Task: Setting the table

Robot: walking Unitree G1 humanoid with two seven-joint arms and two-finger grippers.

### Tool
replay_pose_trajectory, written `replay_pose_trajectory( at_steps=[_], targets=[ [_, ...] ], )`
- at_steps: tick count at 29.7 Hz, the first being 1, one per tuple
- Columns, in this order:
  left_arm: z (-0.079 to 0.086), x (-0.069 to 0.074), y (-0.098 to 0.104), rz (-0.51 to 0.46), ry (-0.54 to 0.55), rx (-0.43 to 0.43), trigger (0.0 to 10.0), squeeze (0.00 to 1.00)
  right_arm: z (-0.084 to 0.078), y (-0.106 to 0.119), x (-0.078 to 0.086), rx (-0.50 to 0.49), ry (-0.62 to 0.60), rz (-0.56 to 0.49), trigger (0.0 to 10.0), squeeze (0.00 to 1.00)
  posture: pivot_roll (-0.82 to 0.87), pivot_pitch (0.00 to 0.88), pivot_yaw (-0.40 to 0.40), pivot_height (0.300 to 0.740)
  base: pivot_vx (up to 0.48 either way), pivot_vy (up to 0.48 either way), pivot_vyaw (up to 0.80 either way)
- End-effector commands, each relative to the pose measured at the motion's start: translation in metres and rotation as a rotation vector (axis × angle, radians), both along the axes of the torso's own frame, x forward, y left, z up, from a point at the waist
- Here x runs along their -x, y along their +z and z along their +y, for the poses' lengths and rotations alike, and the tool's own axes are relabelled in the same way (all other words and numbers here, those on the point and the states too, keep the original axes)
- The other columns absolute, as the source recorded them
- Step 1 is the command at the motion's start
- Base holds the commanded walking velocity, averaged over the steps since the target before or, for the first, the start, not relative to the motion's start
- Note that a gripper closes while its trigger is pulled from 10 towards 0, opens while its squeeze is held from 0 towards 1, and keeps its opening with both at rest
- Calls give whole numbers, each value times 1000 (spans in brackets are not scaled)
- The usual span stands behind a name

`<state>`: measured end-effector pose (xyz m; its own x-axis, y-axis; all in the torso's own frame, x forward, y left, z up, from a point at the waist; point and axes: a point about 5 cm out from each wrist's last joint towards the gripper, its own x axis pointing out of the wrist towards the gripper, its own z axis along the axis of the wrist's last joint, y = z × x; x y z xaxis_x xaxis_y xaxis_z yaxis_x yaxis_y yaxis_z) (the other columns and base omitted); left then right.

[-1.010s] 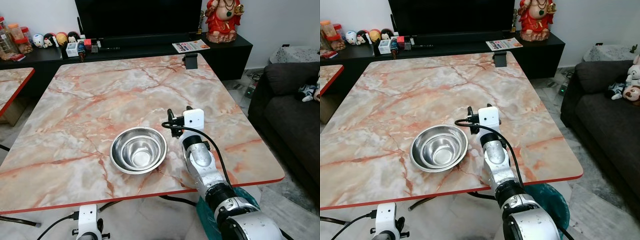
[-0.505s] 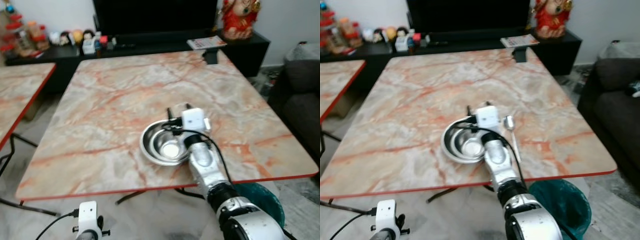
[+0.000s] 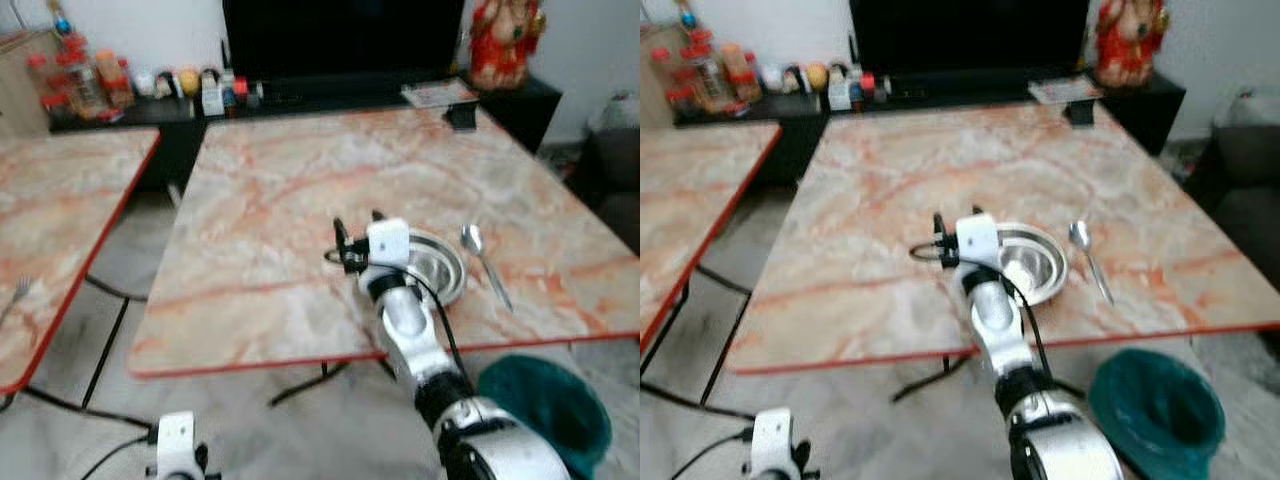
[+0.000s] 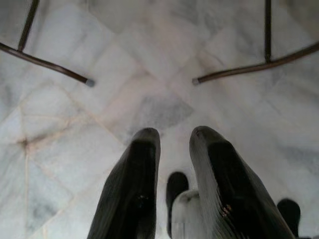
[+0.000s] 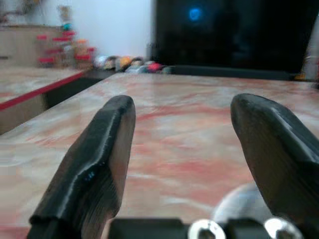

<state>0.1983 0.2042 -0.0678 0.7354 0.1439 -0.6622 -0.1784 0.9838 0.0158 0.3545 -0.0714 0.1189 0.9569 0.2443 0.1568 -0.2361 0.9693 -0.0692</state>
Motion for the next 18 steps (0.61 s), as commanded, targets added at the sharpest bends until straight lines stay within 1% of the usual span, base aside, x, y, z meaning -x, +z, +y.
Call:
replay_pose_trajectory(
  at_steps=[1, 9, 18],
  targets=[
    [9, 6, -2, 16, 21, -12, 10000, 0, 12, 7, 0, -11, 36, -23, 10000, 0, 46, 0, 39, 728, 0, 326, 0],
    [10, 8, -3, 24, 20, -14, 10000, 0, 20, 4, 4, -14, 69, -17, 10000, 0, 48, 0, 33, 728, 0, 324, 0],
    [10, 11, -4, 32, 15, -16, 10000, 0, 23, 1, 7, 5, 85, -15, 10000, 0, 49, 0, 31, 728, 0, 334, 0]
  ],
)
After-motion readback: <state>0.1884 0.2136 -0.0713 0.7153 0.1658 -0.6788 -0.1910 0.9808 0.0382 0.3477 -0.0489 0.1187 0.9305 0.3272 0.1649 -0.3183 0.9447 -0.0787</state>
